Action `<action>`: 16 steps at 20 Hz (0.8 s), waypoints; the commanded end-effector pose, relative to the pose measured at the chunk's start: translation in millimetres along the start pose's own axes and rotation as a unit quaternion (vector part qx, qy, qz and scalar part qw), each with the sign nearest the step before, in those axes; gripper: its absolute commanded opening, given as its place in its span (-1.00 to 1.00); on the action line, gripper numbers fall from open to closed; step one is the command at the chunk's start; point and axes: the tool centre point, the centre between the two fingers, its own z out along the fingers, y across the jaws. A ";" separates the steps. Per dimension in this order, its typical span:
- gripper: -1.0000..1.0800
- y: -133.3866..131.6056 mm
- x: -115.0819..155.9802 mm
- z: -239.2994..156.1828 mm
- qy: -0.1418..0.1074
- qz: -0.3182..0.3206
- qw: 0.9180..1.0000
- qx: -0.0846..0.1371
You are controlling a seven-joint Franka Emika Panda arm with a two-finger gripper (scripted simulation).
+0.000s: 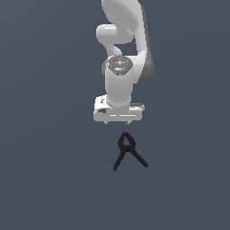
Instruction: Pick up the object and move it to a goal position.
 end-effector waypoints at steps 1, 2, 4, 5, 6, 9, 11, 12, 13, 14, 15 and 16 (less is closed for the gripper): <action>0.23 0.0 0.0 0.0 0.000 0.000 1.000 0.000; 0.23 0.1 0.1 0.0 0.000 0.000 1.000 0.000; 0.23 1.0 0.9 0.1 0.000 0.004 1.000 0.000; 0.23 1.8 1.5 0.1 0.001 0.007 1.000 0.000; 0.23 2.4 1.9 0.0 0.001 0.010 1.000 0.000; 0.23 3.0 1.7 -0.5 0.000 0.011 1.000 0.001; 0.23 3.0 2.4 -0.1 0.001 0.012 1.000 0.000; 0.23 3.0 3.2 0.4 0.002 0.013 1.000 0.000; 0.23 3.1 4.3 1.1 0.002 0.015 1.000 0.000; 0.23 3.2 5.7 2.0 0.003 0.018 1.000 -0.001; 0.23 3.3 7.5 3.0 0.005 0.021 1.000 -0.001; 0.23 3.5 9.6 4.3 0.006 0.025 1.000 -0.002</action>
